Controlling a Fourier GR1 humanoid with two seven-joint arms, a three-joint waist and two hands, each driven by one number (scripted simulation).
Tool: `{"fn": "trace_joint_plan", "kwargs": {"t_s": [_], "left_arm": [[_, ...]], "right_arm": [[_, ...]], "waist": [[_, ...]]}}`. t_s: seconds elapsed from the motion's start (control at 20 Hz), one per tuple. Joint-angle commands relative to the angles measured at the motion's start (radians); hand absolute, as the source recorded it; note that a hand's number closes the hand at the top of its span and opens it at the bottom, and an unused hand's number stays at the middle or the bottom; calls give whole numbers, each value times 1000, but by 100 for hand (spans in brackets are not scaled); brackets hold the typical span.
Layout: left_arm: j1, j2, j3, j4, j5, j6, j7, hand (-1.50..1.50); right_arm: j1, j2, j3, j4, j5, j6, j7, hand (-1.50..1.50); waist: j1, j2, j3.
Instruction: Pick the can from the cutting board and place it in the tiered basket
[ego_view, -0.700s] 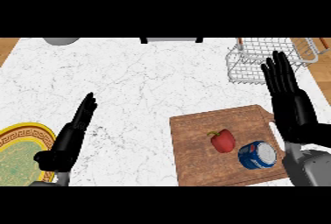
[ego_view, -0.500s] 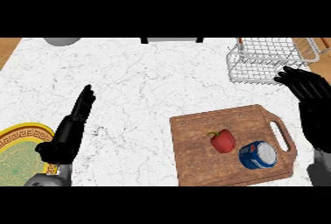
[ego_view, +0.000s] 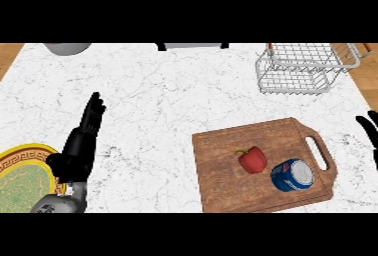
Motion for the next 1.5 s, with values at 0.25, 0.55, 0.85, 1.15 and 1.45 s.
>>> {"fn": "trace_joint_plan", "kwargs": {"t_s": [0.25, 0.55, 0.85, 1.15, 1.45], "left_arm": [[-71, -36, -14, 4, -50, 49, 67, 0], [-44, -24, -12, -2, -42, 34, 66, 0], [-35, -21, -12, -11, -40, 23, 54, 0], [-61, -78, -65, -15, -102, 70, 96, 0], [-98, -60, 16, 88, -55, 5, 16, 0]], "right_arm": [[280, -240, -227, -23, -25, 484, -36, -150], [325, -478, -385, -189, 335, 485, -24, -150], [357, -554, -433, -470, 565, 396, 93, -150], [413, -518, -413, -724, 611, 337, 357, -150], [328, -554, -328, -871, 529, 301, 636, -150]], "waist": [[9, 2, -7], [-10, -4, -11], [18, -1, -11], [36, 4, -8], [46, 8, -9]]}}
